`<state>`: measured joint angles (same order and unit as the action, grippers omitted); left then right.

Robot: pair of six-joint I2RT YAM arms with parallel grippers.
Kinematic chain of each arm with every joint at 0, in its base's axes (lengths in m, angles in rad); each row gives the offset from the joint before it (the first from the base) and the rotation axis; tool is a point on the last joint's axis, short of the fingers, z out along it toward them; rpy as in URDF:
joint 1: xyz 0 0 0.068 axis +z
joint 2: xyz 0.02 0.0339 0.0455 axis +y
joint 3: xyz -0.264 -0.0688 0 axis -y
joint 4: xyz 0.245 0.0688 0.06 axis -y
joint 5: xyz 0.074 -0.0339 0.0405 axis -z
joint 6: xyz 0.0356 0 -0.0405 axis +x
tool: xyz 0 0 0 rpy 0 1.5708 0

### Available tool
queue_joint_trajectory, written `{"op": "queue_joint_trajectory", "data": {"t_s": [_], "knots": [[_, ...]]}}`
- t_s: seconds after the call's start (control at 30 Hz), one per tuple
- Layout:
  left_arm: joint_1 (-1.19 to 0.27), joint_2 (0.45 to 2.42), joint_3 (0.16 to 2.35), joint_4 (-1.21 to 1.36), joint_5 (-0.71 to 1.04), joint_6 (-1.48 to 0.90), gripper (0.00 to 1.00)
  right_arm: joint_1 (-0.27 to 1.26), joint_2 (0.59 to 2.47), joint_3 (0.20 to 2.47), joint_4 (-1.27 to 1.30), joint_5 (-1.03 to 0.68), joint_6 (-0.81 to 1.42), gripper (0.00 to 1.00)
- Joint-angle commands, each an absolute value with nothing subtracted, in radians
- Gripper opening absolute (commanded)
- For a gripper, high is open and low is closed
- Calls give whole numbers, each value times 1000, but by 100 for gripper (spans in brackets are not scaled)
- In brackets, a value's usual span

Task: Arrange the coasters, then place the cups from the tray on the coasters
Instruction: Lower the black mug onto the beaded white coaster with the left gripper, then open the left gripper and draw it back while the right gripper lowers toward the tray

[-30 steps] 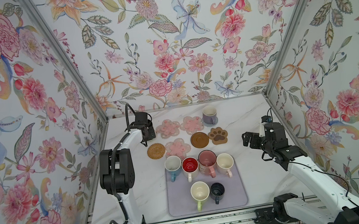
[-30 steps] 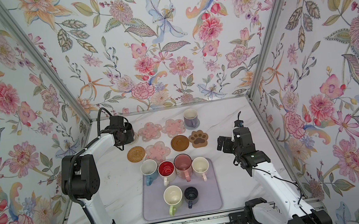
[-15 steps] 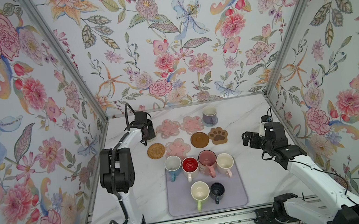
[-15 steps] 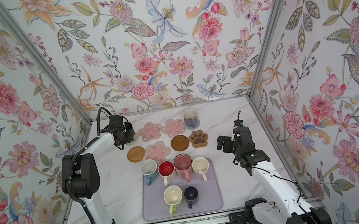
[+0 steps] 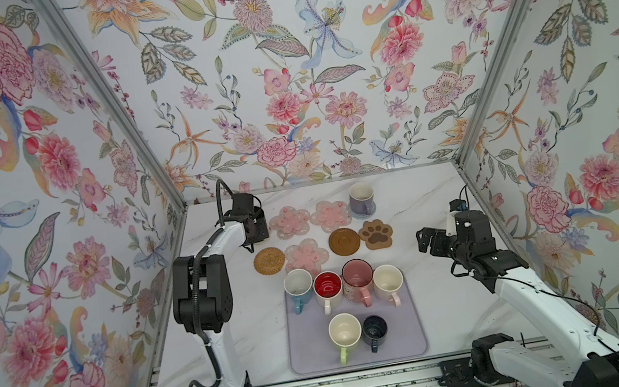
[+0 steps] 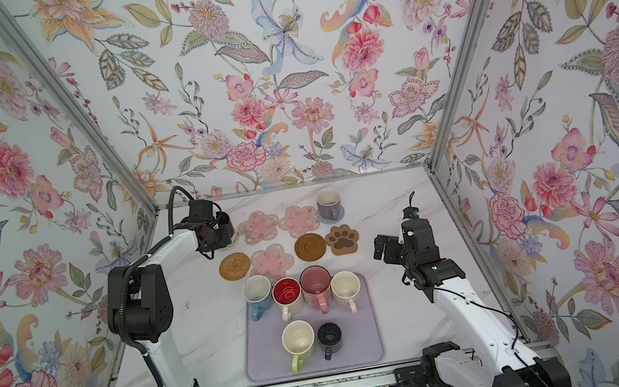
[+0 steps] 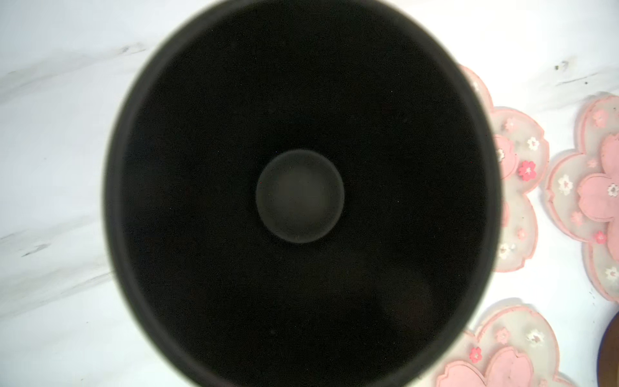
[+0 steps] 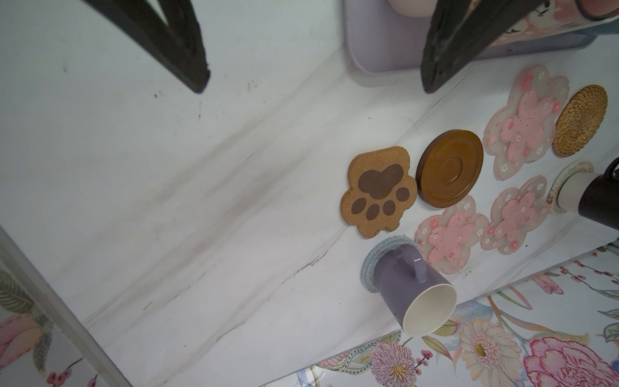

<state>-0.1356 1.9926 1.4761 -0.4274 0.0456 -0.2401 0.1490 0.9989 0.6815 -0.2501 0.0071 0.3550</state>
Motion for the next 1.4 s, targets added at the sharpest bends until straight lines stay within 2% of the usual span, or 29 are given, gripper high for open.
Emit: {"op": "queue_joint_trajectory", "data": {"t_s": [0.0, 0.23, 0.33, 0.47, 0.5, 0.6, 0.83, 0.93, 1.17, 1.37], "knots": [[-126, 2010, 1525, -427, 21, -236, 0, 144, 993, 700, -260, 2, 349, 99], [-126, 2014, 1527, -440, 8, -238, 0, 144, 994, 699, -260, 0, 350, 99], [-126, 2013, 1526, -443, 2, -239, 5, 143, 993, 701, -260, 0, 350, 99], [-127, 2005, 1525, -444, 0, -241, 17, 142, 991, 701, -261, 0, 349, 99], [-127, 2002, 1526, -446, 1, -241, 20, 143, 989, 701, -261, 0, 349, 99], [-126, 1994, 1525, -448, -5, -244, 43, 141, 986, 701, -263, 0, 349, 99], [-126, 1874, 1438, -392, -30, -271, 84, 140, 980, 706, -268, -11, 347, 99], [-126, 1768, 1368, -374, -27, -289, 92, 141, 986, 707, -271, -24, 348, 99], [-127, 1291, 939, -239, 2, -358, 98, 141, 991, 706, -268, -38, 355, 99], [-128, 903, 632, -232, 30, -400, 99, 140, 1003, 719, -277, -40, 347, 99]]}}
